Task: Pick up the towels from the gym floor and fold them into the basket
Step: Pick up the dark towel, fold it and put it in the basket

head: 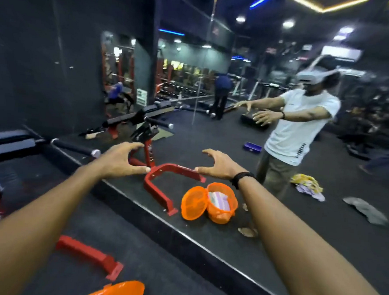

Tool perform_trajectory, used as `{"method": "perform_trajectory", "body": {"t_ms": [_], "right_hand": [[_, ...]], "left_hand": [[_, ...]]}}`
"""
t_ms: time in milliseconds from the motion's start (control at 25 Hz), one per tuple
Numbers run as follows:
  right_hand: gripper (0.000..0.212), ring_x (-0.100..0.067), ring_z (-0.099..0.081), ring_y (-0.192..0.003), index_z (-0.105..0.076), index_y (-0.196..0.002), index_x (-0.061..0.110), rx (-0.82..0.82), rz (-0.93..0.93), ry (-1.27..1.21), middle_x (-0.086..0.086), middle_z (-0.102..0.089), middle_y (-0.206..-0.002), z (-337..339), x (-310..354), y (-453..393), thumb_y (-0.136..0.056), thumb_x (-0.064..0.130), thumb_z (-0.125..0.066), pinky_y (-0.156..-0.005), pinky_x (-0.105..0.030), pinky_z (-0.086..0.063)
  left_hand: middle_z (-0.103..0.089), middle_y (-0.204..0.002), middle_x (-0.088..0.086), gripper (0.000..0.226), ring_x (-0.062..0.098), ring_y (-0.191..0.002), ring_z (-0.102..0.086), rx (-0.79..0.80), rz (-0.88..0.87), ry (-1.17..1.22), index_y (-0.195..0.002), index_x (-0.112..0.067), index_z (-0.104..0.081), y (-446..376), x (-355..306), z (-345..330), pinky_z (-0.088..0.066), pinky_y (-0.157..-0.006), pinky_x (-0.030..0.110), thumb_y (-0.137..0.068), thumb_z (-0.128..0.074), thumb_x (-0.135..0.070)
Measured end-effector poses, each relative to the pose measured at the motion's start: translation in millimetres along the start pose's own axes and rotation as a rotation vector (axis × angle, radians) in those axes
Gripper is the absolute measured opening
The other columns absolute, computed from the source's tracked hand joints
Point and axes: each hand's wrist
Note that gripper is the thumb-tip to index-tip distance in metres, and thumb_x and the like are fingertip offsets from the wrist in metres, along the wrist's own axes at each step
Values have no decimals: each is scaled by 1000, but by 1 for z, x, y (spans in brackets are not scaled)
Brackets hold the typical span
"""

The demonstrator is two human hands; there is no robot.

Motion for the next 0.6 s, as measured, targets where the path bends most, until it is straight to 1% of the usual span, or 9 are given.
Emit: {"method": "perform_trajectory", "body": {"t_ms": [120,240,360,400,440,520,600], "right_hand": [[83,-24,-40,-134,-36,-144,19,-87,-153,9,-8,-42,-146,24,-17,80,-78,56,-69,-111,-38,-34],[81,-24,-42,-133,-37,-144,16,-162,-333,44,-7,-44,-144,53,-35,177,-79,52,-70,-109,-37,-35],[79,-18,-47,-128,-44,-137,17,-264,-515,53,2,-52,-134,82,-59,277,-75,58,-71,-108,-36,-37],[77,-15,-46,-126,-45,-136,17,-288,-563,56,4,-51,-130,90,-62,308,-76,55,-71,-108,-35,-36],[76,-18,-45,-130,-43,-139,16,-321,-616,65,0,-50,-136,100,-67,344,-77,52,-72,-109,-35,-35],[75,-21,-39,-136,-40,-142,16,-372,-729,69,-1,-43,-145,114,-74,417,-81,47,-70,-112,-34,-31],[77,-21,-37,-136,-36,-145,19,-418,-857,71,-2,-39,-149,122,-86,491,-82,49,-68,-111,-35,-31]], "left_hand": [[-51,-139,8,89,24,-127,-48,63,-187,8,-141,-22,-43,-6,-46,-6,-38,-106,35,-67,-76,-58],[-49,-141,7,89,22,-129,-47,143,-355,28,-142,-20,-42,-4,-112,-16,-36,-109,36,-67,-77,-55],[-50,-140,8,91,23,-129,-47,231,-498,55,-142,-21,-41,3,-187,-40,-36,-108,36,-67,-77,-55],[-50,-140,9,90,23,-129,-47,254,-546,78,-143,-20,-41,9,-212,-49,-36,-107,36,-67,-78,-53],[-50,-140,10,90,24,-129,-47,281,-603,95,-143,-19,-41,18,-242,-61,-36,-107,35,-68,-78,-51],[-51,-140,10,89,24,-129,-48,341,-716,106,-143,-18,-41,44,-301,-87,-36,-106,33,-69,-78,-51],[-50,-140,9,88,23,-129,-47,400,-836,113,-143,-19,-41,73,-363,-112,-36,-105,32,-70,-77,-52]]}}
Point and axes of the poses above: each hand's wrist, its own y-axis away from the middle knuckle, its own z-axis out of the back of the hand, x = y × z
